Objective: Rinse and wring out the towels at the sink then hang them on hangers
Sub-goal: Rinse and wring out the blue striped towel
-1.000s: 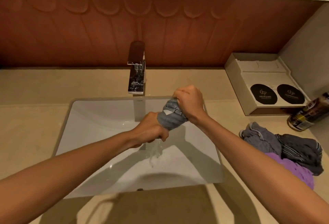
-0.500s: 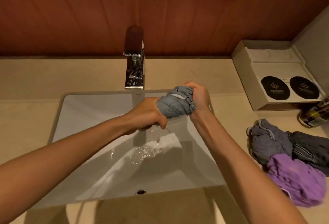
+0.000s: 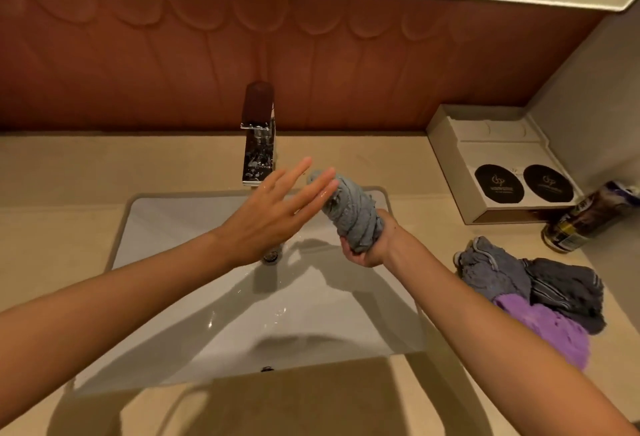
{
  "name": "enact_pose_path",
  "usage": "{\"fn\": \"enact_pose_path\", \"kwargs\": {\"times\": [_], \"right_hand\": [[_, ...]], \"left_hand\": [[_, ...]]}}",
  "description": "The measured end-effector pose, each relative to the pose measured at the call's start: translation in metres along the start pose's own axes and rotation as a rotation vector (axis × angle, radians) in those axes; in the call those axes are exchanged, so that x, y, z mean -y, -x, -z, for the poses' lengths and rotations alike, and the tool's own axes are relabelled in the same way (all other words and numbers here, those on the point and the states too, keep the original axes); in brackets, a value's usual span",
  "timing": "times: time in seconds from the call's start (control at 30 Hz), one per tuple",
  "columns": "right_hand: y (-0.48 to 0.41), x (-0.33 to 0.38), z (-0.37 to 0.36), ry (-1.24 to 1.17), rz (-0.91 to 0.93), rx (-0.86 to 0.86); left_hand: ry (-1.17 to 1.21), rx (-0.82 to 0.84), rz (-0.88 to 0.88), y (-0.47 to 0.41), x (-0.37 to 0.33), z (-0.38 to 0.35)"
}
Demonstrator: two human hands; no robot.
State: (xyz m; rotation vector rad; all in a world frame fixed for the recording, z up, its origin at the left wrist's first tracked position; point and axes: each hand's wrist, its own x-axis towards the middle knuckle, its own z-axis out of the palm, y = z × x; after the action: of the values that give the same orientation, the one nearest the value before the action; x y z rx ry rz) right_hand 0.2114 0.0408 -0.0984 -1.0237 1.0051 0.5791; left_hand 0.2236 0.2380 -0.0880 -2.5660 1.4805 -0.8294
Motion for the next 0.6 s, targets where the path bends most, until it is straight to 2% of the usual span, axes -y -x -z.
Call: {"fn": "enact_pose_path", "kwargs": {"times": [0.13,0.27,0.43,0.6], "right_hand": [[0.014,-0.006,-0.005,0.044,-0.1,0.131],[0.026,-0.008,-0.006,0.048,-0.171,0.222],[0.031,-0.008,-0.007,-0.054,-0.121,0.148],[0.038,-0.014,-0.009,-0.071,-0.002,-0.02]], "left_hand": [[-0.159,-0.111,-0.285,-0.017,0.012,0.006],[-0.278,-0.221,-0.392,-0.045,0.021,0.008],[-0.238,-0.192,-0.307,-0.064,0.016,0.02],[-0.264,0.053,-0.172,-0.061,-0.005,0.033]]}}
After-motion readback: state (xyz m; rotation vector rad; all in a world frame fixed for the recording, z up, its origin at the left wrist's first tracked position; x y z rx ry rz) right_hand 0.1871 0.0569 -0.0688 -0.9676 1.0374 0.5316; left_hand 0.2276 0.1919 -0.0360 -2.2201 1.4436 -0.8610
